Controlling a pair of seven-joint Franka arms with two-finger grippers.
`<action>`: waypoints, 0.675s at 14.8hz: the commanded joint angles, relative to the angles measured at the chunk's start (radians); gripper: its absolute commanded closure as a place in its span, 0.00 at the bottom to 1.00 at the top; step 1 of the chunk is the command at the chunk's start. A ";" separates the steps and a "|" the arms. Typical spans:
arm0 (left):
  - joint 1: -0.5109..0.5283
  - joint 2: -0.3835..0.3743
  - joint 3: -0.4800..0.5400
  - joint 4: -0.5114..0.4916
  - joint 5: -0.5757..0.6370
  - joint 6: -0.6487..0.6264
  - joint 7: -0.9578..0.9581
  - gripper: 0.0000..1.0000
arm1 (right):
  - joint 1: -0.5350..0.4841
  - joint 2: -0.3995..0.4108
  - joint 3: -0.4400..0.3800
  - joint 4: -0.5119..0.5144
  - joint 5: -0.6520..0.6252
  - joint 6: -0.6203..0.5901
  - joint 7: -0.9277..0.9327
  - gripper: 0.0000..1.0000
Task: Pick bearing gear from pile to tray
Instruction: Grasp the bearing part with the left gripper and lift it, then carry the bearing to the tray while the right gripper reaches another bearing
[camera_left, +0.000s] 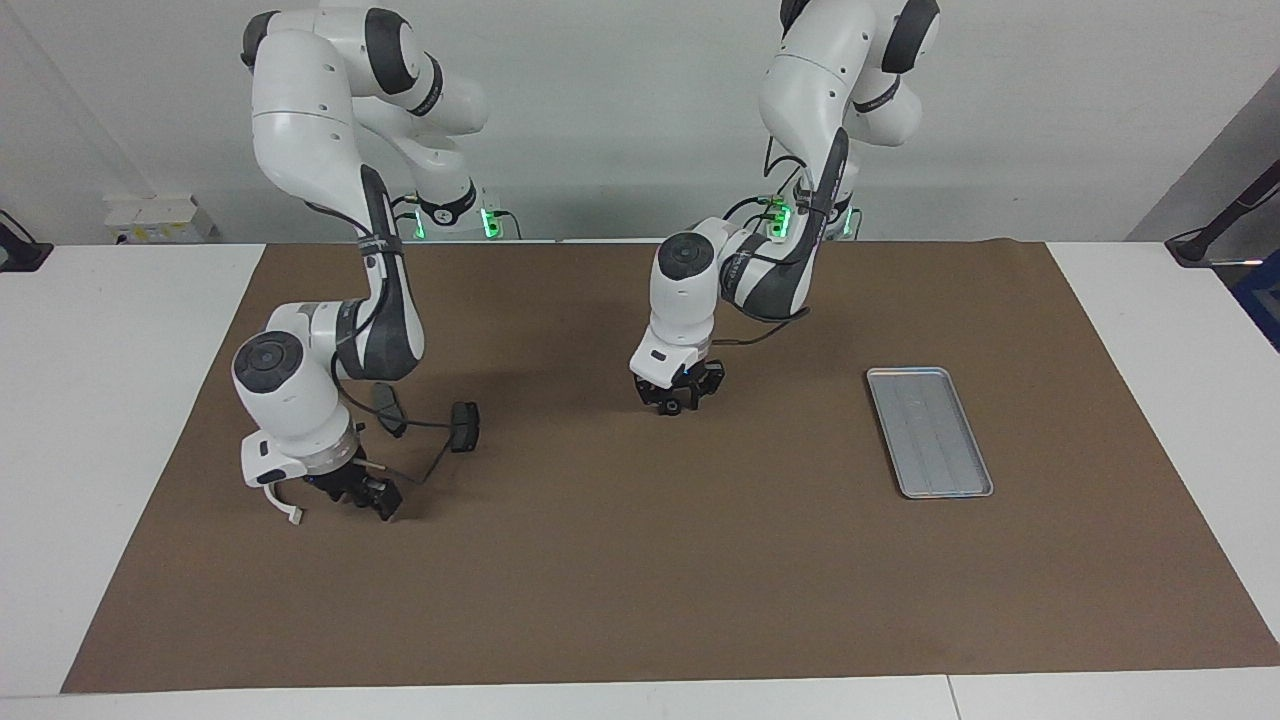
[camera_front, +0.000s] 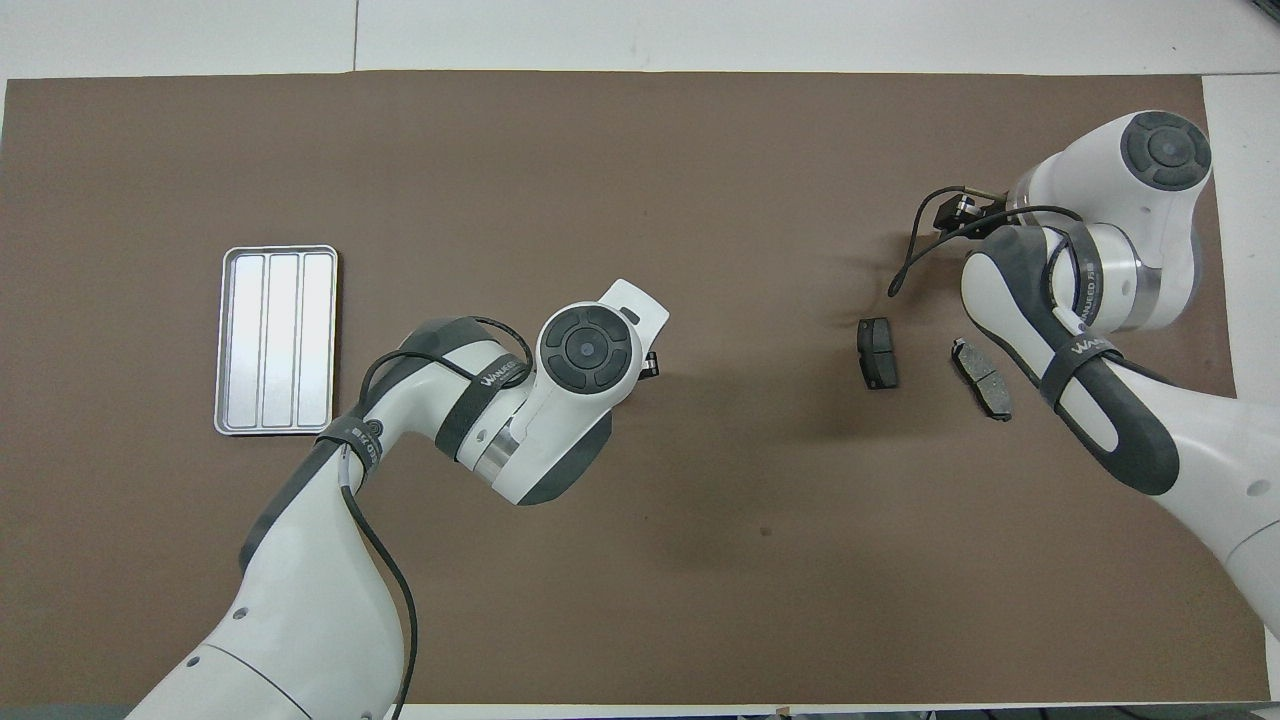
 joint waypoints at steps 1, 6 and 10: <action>-0.003 -0.013 0.015 0.021 0.030 -0.044 -0.016 1.00 | -0.009 0.007 0.009 0.000 0.014 0.027 0.012 0.20; 0.034 0.020 0.033 0.214 0.059 -0.203 0.037 1.00 | -0.011 0.007 0.009 -0.003 0.014 0.030 0.010 0.37; 0.146 -0.068 0.024 0.263 0.038 -0.355 0.164 1.00 | -0.013 0.007 0.009 -0.007 0.014 0.044 0.007 0.68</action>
